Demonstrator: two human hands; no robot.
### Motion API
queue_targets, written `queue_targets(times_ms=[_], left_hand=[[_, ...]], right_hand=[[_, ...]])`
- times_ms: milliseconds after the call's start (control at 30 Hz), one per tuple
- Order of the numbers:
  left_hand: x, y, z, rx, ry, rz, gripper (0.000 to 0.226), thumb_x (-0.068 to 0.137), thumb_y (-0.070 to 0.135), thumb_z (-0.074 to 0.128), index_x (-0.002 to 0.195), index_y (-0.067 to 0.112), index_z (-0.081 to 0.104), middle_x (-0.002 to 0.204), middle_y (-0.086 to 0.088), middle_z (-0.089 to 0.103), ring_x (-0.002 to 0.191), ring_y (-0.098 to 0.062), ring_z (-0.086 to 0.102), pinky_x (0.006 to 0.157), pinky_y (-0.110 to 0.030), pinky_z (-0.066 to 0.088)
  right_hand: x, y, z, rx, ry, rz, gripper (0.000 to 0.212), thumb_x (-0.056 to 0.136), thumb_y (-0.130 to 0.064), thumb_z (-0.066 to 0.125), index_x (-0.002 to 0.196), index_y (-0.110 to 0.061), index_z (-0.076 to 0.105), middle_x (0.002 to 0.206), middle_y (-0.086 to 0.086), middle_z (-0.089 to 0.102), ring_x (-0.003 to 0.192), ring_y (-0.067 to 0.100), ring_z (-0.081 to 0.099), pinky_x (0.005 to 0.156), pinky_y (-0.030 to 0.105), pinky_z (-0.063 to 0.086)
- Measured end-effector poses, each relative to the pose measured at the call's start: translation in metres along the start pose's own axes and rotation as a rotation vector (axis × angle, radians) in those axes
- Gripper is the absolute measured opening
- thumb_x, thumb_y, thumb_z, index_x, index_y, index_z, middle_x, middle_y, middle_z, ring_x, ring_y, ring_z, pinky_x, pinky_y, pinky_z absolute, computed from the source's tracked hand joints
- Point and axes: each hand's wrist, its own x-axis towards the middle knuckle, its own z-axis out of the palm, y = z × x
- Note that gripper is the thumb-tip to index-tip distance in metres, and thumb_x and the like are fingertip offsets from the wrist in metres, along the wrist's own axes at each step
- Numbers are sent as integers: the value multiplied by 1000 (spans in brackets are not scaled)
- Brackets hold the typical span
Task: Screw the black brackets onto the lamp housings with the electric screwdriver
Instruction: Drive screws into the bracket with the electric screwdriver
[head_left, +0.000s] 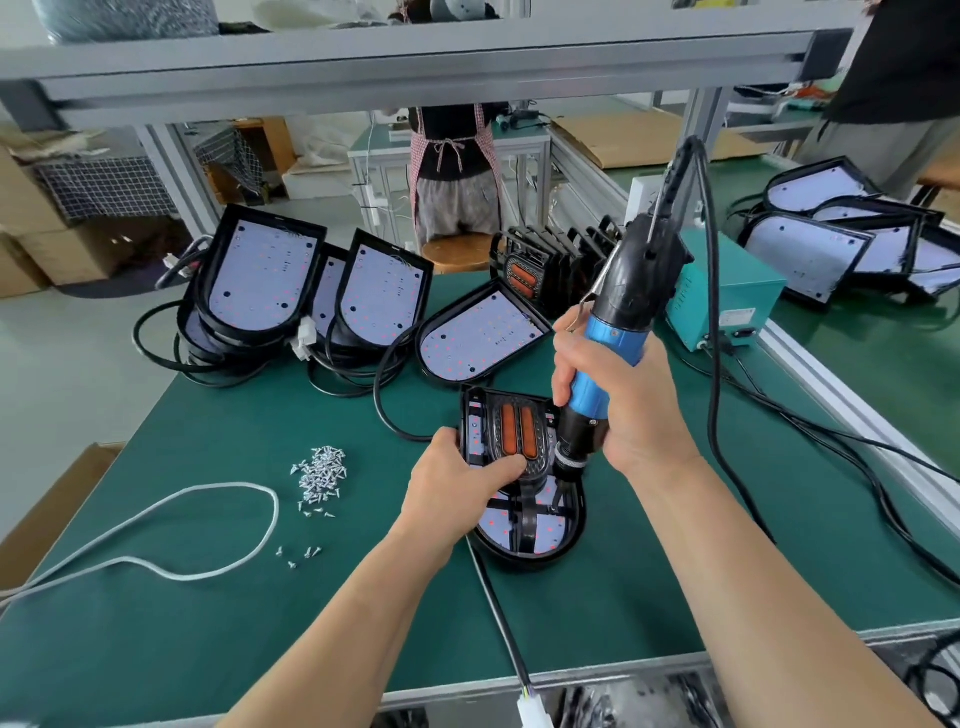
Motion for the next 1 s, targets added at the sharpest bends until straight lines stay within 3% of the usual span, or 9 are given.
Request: queue_targets(times_ms=[200, 333, 400, 500, 567, 667, 733, 800, 1000], left_hand=[[2, -1, -2, -7, -5, -4, 56, 55, 51, 77, 99, 21, 59, 98, 3, 72, 95, -20, 67, 93, -47, 54], [2, -3, -3, 3, -1, -7, 54, 58, 53, 79, 97, 22, 59, 96, 5, 71, 94, -18, 67, 92, -46, 54], [2, -6, -2, 37, 16, 26, 56, 70, 56, 79, 108, 21, 58, 105, 6, 69, 99, -15, 65, 96, -44, 52], [-13, -11, -8, 141, 117, 131, 71, 84, 59, 65, 141, 25, 41, 130, 6, 51, 120, -12, 53, 101, -32, 44], [-35, -19, -20, 178, 142, 472, 41, 90, 33, 65, 127, 33, 48, 120, 11, 46, 112, -2, 49, 93, -17, 39], [-65, -39, -40, 488, -117, 867, 37, 76, 5, 62, 105, 28, 60, 105, 11, 44, 104, -6, 47, 91, -15, 37], [-75, -50, -45, 705, -324, 894, 32, 79, 20, 61, 107, 34, 62, 105, 14, 41, 100, -2, 41, 92, -20, 38], [-75, -56, -43, 814, -350, 900, 21, 85, 35, 62, 106, 36, 63, 105, 14, 41, 97, 0, 36, 92, -25, 38], [-73, -57, -19, 831, -46, 1069, 22, 91, 37, 59, 76, 20, 62, 78, 7, 53, 65, -13, 46, 60, -31, 46]], right_hand=[[18, -29, -1, 86, 14, -96, 9, 82, -20, 70, 78, -27, 67, 55, 3, 52, 47, 20, 48, 56, 24, 43], [23, -35, -19, 220, 235, -12, 11, 83, -20, 73, 84, -18, 62, 60, 1, 53, 48, 15, 49, 52, 24, 42], [17, -23, -33, 331, 397, 112, 24, 83, -23, 74, 94, -11, 57, 65, 0, 53, 53, 12, 48, 52, 21, 42], [1, 0, -57, 448, 541, 246, 19, 92, -29, 70, 89, -14, 59, 71, -3, 52, 59, 10, 46, 56, 20, 39], [-9, 15, -73, 513, 574, 301, 20, 95, -34, 66, 87, -17, 60, 69, -5, 52, 55, 8, 47, 53, 20, 38], [-22, 36, -90, 603, 590, 344, 22, 94, -38, 66, 88, -17, 60, 70, -7, 51, 53, 7, 47, 52, 20, 35], [-26, 45, -96, 669, 568, 371, 25, 92, -41, 67, 88, -18, 60, 70, -9, 49, 53, 6, 46, 53, 20, 33], [-27, 49, -100, 742, 543, 394, 28, 88, -44, 71, 87, -18, 62, 69, -11, 48, 53, 4, 46, 53, 21, 33], [-28, 50, -108, 894, 547, 422, 33, 88, -49, 71, 89, -16, 63, 65, -13, 48, 51, 3, 47, 53, 21, 28]])
